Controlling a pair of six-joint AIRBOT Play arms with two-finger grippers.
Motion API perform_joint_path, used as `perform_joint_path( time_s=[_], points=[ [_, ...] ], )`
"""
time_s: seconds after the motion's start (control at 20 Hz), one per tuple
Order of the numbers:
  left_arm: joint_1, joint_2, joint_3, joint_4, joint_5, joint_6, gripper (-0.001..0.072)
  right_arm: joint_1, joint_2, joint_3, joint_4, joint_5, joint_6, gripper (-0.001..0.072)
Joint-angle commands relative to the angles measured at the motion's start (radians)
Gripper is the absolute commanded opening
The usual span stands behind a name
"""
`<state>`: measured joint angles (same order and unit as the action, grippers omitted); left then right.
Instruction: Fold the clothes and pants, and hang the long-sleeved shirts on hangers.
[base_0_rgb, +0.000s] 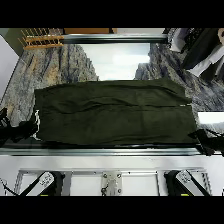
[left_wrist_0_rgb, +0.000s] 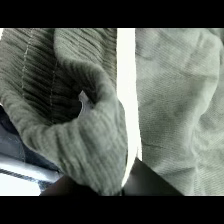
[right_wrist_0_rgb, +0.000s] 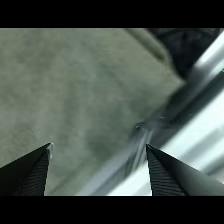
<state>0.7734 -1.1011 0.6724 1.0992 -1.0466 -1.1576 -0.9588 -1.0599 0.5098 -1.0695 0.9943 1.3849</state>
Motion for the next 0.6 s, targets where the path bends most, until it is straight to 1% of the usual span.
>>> perform_joint_path(
  time_s=[0.0, 0.2, 0.3, 0.4, 0.45, 0.5, 0.55],
  points=[
    [0.001, 0.001, 0.0, -0.001, 0.0, 0.001, 0.002, 0.058, -0.044, -0.01, 0.037, -0.029, -0.009, 0.0631],
    [0.001, 0.001, 0.0, -0.001, 0.0, 0.002, 0.002, 0.122, -0.069, -0.01, 0.046, -0.042, -0.009, 0.0629],
    [0.001, 0.001, 0.0, -0.001, 0.0, 0.002, 0.002, 0.15, -0.071, -0.01, 0.046, -0.056, -0.008, 0.0567],
    [0.001, 0.001, 0.0, -0.001, 0.0, 0.002, 0.002, 0.172, -0.074, -0.01, 0.046, -0.06, -0.009, 0.0564],
    [0.001, 0.001, 0.0, -0.001, 0.0, 0.002, 0.002, 0.181, -0.074, -0.01, 0.046, -0.064, -0.009, 0.0547],
    [0.001, 0.001, 0.0, -0.001, 0.0, 0.002, 0.002, 0.188, -0.074, -0.01, 0.045, -0.069, -0.01, 0.0374],
    [0.001, 0.001, 0.0, 0.0, 0.0, 0.002, 0.002, 0.188, -0.073, -0.007, 0.045, -0.071, -0.01, 0.0077]
  ],
)
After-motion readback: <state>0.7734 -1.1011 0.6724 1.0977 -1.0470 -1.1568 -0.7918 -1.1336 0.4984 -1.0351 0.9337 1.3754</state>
